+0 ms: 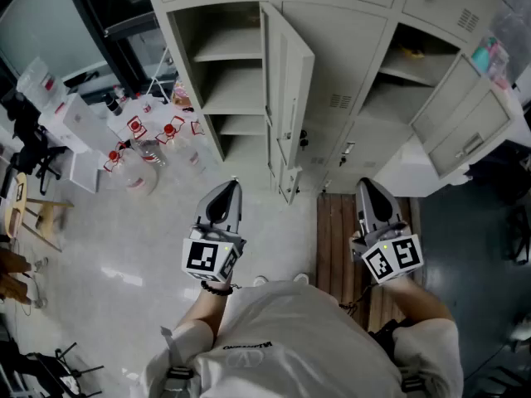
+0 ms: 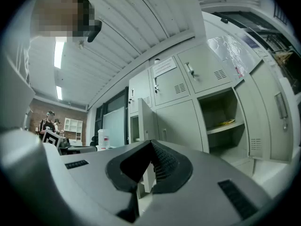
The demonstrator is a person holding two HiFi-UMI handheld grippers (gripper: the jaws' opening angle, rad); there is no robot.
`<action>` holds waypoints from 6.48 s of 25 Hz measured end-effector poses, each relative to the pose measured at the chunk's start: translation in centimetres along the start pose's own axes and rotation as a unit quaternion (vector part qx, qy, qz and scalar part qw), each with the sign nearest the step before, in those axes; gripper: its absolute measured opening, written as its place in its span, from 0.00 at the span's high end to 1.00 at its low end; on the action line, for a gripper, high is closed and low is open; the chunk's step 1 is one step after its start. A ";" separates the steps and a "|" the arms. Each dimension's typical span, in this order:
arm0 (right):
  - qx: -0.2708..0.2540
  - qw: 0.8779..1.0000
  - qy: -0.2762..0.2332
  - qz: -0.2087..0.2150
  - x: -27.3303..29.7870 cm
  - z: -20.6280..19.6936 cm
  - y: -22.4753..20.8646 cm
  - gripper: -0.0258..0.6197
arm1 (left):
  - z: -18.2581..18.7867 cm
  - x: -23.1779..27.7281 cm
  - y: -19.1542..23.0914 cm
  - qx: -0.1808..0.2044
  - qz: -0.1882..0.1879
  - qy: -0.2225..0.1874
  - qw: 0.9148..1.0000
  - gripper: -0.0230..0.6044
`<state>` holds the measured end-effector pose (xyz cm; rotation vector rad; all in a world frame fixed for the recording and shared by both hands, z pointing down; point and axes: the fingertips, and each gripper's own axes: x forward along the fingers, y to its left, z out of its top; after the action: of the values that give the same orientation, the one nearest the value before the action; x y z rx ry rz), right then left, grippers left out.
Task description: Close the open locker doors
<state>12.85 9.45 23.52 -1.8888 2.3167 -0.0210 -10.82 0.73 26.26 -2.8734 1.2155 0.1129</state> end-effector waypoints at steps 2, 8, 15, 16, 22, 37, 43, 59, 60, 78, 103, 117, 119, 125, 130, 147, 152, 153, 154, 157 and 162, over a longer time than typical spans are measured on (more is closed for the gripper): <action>-0.001 1.000 0.000 0.000 0.4 -0.1 0.3 0.95 | -0.3 0.1 0.2 -0.001 -0.004 0.001 1.000 0.96; 0.002 1.000 -0.005 -0.005 0.8 -0.5 1.9 0.95 | -1.3 -0.2 0.1 -0.008 -0.033 0.005 0.999 0.96; 0.003 0.999 -0.002 -0.049 -1.1 -1.3 0.7 0.94 | -4.3 0.9 -4.9 -0.021 -0.127 0.026 0.991 0.96; 0.001 0.998 0.000 -0.057 -1.7 -1.2 0.1 0.94 | -4.4 1.1 -6.2 -0.029 -0.146 0.024 0.989 0.96; -0.011 0.995 -0.011 -0.103 -4.7 0.7 -4.8 0.92 | -4.8 5.0 -14.5 -0.029 -0.248 0.028 0.968 0.96; 0.005 0.986 -0.015 -0.166 -10.8 -0.1 -21.4 0.90 | -6.0 19.0 -32.1 -0.023 -0.355 0.026 0.934 0.96; 0.012 0.982 -0.007 -0.186 -13.3 -0.6 -26.9 0.88 | -7.2 22.9 -38.2 -0.016 -0.383 0.034 0.923 0.96; 0.007 0.965 -0.008 -0.263 -15.9 -2.8 -36.7 0.82 | -11.0 31.6 -50.0 -0.023 -0.447 0.050 0.893 0.85; 0.007 0.964 -0.004 -0.267 -15.9 -3.2 -37.2 0.82 | -11.5 32.3 -50.5 -0.022 -0.449 0.053 0.892 0.84; 0.016 0.947 0.027 -0.320 -16.6 -6.8 -41.1 0.79 | -18.0 39.7 -59.2 -0.011 -0.479 0.078 0.874 0.80; -0.027 0.997 0.005 -0.077 -5.7 0.1 -33.3 0.66 | -16.2 33.3 -44.5 -0.039 -0.495 0.025 0.868 0.86; -0.046 0.998 0.012 0.038 3.8 -0.4 -29.0 0.67 | -16.5 34.0 -35.3 -0.062 -0.429 0.027 0.901 0.85; -0.047 0.998 0.008 0.047 5.1 -0.5 -28.4 0.71 | -16.7 34.4 -33.6 -0.066 -0.397 0.031 0.915 0.86; -0.039 0.998 0.000 0.051 8.9 -1.3 -27.4 0.76 | -18.1 33.6 -29.0 -0.067 -0.293 0.056 0.952 0.87; -0.049 0.998 -0.005 0.047 12.4 -1.7 -27.4 0.76 | -18.2 33.8 -27.2 -0.072 -0.253 0.055 0.963 0.88; -0.041 0.998 -0.021 0.038 20.6 -2.4 -29.1 0.80 | -16.2 45.0 -23.5 -0.009 -0.144 0.035 0.989 0.92; -0.042 0.998 -0.022 0.034 21.5 -2.5 -29.9 0.83 | -16.6 46.5 -22.6 -0.010 -0.126 0.039 0.991 0.95; -0.040 0.999 -0.022 0.029 21.7 -2.6 -30.2 0.86 | -16.7 46.7 -22.4 -0.013 -0.122 0.038 0.992 0.95; -0.037 0.999 -0.021 0.025 21.8 -2.7 -30.6 0.87 | -16.8 47.0 -22.2 -0.016 -0.119 0.038 0.992 0.95; -0.033 0.999 -0.017 0.012 22.2 -3.1 -31.4 0.90 | -17.0 47.8 -21.5 -0.019 -0.111 0.040 0.993 0.95; -0.030 0.999 -0.014 0.009 22.3 -3.6 -31.7 0.91 | -17.2 48.4 -21.1 -0.018 -0.110 0.043 0.993 0.96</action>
<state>38.92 -19.14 28.07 -1.8843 2.3408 0.0773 38.93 -19.99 39.61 -3.0491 0.9077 0.0078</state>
